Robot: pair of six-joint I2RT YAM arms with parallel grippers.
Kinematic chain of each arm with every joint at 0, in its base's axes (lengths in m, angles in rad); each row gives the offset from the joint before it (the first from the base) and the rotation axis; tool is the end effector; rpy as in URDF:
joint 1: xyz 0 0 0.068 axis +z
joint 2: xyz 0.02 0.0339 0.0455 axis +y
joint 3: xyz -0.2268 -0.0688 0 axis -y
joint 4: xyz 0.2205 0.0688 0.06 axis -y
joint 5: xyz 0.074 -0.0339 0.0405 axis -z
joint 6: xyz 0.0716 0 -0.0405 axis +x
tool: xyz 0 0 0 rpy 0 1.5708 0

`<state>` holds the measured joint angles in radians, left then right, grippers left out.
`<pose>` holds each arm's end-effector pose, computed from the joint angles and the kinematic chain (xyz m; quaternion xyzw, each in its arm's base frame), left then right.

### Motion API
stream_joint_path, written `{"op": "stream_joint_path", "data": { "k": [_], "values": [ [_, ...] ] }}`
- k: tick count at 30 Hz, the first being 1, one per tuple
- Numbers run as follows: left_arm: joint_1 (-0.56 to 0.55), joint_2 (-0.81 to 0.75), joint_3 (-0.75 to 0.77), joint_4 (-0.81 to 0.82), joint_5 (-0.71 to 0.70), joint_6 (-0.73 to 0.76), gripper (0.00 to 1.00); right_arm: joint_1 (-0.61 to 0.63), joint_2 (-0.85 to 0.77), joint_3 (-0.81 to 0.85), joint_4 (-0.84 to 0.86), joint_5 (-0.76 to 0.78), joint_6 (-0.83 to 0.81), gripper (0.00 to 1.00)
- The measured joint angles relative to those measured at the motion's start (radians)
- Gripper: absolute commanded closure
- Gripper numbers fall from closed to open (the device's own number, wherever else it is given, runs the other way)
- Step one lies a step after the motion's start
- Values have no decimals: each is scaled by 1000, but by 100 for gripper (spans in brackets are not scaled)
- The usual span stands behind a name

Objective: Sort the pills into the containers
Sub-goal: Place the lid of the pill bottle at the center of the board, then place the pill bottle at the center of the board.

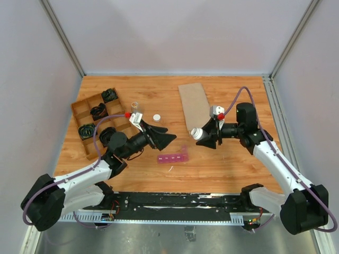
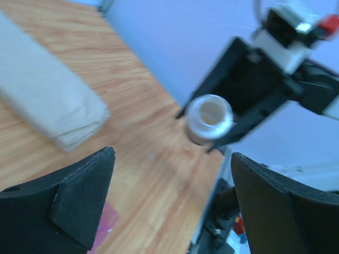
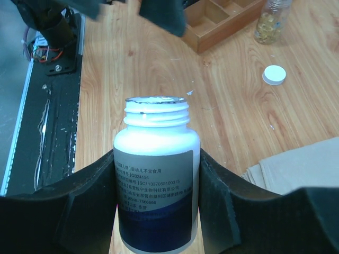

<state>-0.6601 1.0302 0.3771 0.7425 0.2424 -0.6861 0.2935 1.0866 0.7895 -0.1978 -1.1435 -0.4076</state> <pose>0.1931 -0.1717 0.2344 0.0805 0.6710 -0.5205 0.5219 0.2052 0.1301 0.2578 -0.5084 0.5830 0.4394 0.4567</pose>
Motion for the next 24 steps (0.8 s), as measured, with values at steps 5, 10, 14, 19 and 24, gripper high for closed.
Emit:
{"op": "stream_joint_path", "data": {
  "k": [5, 10, 14, 19, 24],
  "values": [
    [-115, -68, -79, 203, -13, -35, 4, -43, -26, -45, 113, -19, 129, 98],
    [-175, -88, -143, 349, -73, -64, 4, -56, -40, -71, 200, -31, 227, 98],
    [-234, -85, -171, 398, -159, -85, 4, -58, -46, -73, 232, -41, 257, 98],
    [-323, -70, -175, 421, -311, -79, 4, -58, -59, -80, 260, -53, 285, 97],
    [-407, -40, -164, 431, -463, -38, 3, -58, -64, -82, 274, -62, 299, 97]
  ]
}}
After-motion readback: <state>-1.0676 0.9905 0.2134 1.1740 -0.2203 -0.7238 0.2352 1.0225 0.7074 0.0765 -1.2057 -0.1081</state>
